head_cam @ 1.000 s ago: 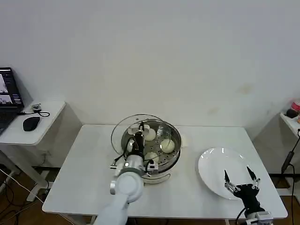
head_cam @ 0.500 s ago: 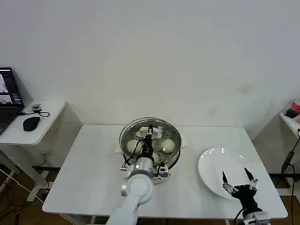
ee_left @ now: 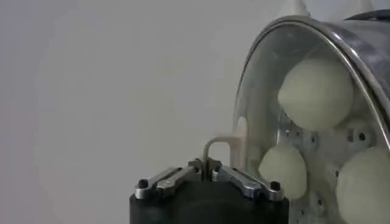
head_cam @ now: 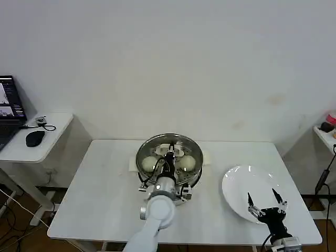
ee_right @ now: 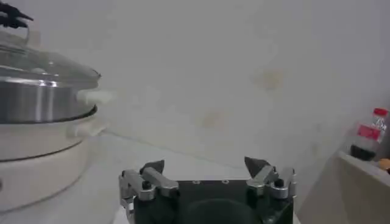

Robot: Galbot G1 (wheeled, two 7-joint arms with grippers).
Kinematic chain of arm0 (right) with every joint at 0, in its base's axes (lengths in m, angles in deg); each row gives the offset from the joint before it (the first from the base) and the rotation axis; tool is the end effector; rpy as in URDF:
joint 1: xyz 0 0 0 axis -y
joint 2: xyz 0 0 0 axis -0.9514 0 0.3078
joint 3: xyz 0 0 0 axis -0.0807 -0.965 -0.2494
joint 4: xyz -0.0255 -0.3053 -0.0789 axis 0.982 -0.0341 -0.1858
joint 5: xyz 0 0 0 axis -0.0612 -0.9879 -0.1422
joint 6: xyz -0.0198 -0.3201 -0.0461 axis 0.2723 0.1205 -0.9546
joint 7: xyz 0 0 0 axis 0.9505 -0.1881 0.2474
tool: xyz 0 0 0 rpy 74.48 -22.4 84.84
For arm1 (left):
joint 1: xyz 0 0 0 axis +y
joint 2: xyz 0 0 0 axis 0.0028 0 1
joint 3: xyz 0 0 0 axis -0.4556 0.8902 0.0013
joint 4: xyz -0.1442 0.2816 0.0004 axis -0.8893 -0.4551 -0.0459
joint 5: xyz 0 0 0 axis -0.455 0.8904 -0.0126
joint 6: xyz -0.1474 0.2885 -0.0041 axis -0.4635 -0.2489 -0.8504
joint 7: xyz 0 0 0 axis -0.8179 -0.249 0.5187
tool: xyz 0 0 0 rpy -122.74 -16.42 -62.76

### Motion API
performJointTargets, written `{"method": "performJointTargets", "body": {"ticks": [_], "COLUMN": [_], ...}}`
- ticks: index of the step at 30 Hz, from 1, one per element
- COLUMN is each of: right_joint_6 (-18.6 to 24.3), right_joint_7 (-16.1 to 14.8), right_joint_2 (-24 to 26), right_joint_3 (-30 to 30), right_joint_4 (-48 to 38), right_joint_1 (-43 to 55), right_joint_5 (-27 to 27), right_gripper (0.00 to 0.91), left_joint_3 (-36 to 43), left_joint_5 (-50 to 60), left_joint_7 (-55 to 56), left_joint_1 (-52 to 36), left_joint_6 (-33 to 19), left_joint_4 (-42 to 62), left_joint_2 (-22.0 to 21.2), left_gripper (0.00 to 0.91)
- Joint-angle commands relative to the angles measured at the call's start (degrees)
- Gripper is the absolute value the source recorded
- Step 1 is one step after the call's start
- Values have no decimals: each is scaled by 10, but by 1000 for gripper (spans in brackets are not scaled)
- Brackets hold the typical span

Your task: Take steamed baozi put them in steamer then cover it.

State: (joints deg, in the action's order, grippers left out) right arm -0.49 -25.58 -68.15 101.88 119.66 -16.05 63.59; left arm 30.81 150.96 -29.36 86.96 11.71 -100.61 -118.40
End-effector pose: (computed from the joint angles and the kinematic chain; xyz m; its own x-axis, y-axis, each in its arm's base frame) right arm 0.1347 -0.1198 -0.3026 -0.9937 0.0310 0.1077 0.0016 0.9647 -0.2633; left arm 0.2944 -0.1558 -0.2432 -0.9911 0.1287 0.0332 0.0314 -0.0161 0.9994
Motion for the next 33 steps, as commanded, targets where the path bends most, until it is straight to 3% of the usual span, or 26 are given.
{"method": "performJointTargets", "body": {"ticks": [1,5,6,18,33], "right_joint_6": [0,0,0,2,4], "right_joint_7": [0,0,0,0,1], "right_joint_2": [-1,-1,-1,-3,-5], "right_joint_3": [-2,-3,-4,-11,-21], "right_joint_4": [0,-1,-1,-1,-5], "right_joint_1": [0,0,0,-2,-3], "right_joint_5": [-1,-3,-4,-10,-18], "right_gripper": [907,907,907,907,907], "left_joint_3": [-2,-5,-5,-13,-14], "left_joint_5": [-1,-9,-12,-23,-115], "left_joint_7": [0,5,5,5,11], "left_joint_1": [1,4,5,17,111], "left_joint_6": [2,3,3,2,-39], "left_joint_4": [4,3,2,-51,-205], "left_joint_2": [-3,-3,-3,9,92], "left_gripper": [0,0,907,907,907]}}
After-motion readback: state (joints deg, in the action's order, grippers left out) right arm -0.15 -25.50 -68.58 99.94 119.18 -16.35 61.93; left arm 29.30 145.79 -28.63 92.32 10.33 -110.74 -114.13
